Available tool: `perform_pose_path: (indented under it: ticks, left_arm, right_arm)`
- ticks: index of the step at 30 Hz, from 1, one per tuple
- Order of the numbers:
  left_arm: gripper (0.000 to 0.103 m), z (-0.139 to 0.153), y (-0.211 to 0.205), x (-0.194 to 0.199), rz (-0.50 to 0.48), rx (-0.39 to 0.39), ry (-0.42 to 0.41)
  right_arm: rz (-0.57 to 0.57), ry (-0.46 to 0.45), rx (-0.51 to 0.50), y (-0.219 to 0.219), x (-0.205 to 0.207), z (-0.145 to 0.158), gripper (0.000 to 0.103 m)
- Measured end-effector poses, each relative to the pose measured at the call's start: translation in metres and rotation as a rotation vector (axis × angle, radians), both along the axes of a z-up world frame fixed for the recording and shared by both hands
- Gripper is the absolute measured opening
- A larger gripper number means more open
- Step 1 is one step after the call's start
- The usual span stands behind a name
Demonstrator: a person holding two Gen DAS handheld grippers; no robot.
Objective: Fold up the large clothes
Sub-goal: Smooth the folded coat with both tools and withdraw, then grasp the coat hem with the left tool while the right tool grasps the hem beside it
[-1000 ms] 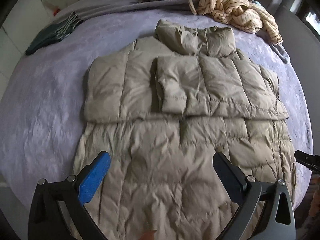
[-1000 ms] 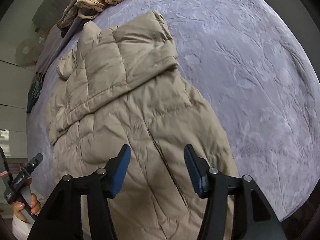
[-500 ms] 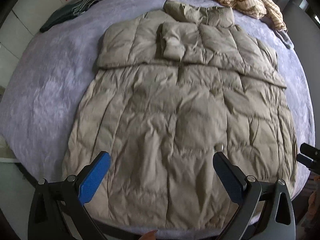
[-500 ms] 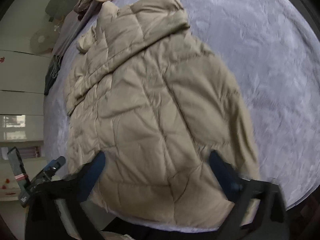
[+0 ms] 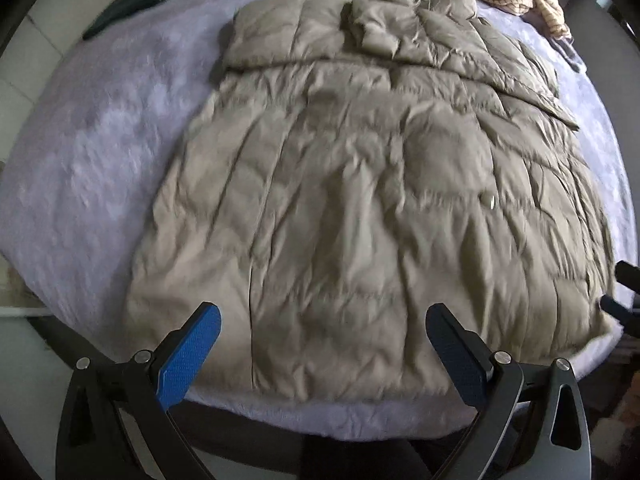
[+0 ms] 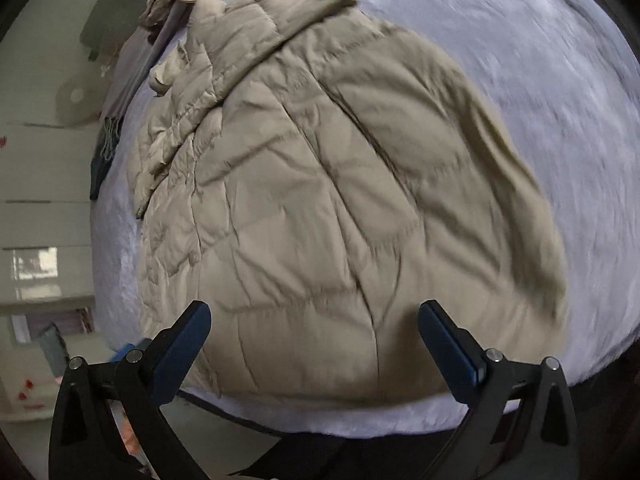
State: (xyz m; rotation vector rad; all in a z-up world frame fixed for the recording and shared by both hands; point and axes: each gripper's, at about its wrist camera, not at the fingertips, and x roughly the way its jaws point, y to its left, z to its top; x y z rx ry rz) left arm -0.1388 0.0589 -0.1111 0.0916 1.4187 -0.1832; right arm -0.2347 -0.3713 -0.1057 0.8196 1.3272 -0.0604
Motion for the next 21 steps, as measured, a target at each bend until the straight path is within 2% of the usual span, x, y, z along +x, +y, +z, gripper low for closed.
perform_pose_path:
  ticks: [7, 13, 16, 21]
  left_arm:
    - [0.103, -0.010, 0.056, -0.026, 0.080, -0.197, 0.064]
    - [0.103, -0.028, 0.113, -0.036, 0.219, -0.440, 0.144]
    - [0.103, -0.047, 0.119, -0.038, 0.249, -0.501, 0.199]
    - [0.102, -0.072, 0.107, -0.027, 0.293, -0.560, 0.227]
  right_arm:
    - [-0.124, 0.014, 0.027, 0.004, -0.048, -0.002, 0.103]
    - [-0.251, 0.028, 0.094, -0.001, -0.083, -0.015, 0.103]
    - [-0.305, 0.019, 0.143, -0.003, -0.092, -0.025, 0.103]
    - [-0.413, -0.022, 0.248, -0.007, -0.099, -0.039, 0.103]
